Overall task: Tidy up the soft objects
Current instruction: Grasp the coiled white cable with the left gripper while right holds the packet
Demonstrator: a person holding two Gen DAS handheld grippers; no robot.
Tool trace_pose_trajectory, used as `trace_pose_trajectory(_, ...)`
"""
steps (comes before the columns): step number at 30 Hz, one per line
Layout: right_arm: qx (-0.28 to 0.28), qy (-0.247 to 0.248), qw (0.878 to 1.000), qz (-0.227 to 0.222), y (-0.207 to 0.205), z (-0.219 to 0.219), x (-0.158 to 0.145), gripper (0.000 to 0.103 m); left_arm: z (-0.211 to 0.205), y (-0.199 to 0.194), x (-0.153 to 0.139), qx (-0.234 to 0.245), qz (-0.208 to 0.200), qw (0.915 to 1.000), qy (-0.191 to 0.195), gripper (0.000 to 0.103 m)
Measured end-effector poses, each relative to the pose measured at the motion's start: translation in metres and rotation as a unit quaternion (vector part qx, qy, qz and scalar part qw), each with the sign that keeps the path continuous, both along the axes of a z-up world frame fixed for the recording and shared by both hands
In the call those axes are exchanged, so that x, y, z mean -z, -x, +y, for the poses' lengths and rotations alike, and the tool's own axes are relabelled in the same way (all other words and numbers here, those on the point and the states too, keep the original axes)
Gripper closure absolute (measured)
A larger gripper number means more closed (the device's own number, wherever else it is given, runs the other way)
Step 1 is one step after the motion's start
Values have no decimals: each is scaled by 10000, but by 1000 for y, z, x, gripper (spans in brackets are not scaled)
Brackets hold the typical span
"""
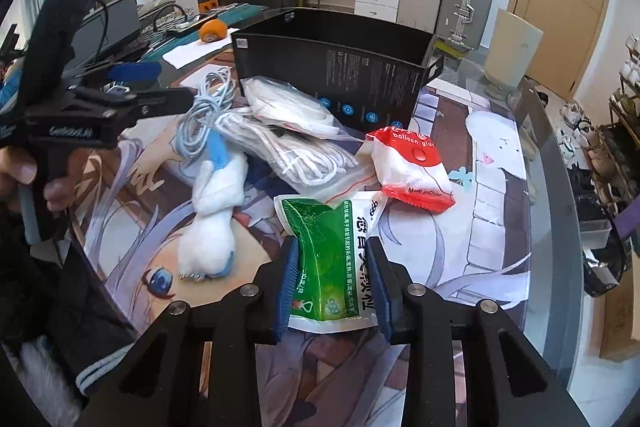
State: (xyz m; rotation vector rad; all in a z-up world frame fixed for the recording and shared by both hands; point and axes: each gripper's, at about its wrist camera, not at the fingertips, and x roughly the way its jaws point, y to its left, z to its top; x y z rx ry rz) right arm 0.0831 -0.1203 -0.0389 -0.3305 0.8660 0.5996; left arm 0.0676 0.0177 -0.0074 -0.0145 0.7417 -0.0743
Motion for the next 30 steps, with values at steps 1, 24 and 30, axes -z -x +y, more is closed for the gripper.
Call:
trace_pose_trajectory(1,-18,-15,10000,-23,2,-1,-3,70,1,0,0,-12,-1,10000,1,0)
trace_pose_trajectory(24,316,-390,9971,-576,14,-26,-43,70,9,-30,21,-503,533,9967,336,0)
trace_pose_trajectory(30,306,-414,9975,-494,9,-24,-37,70,10,-31,27,-622,753,9950,-192,0)
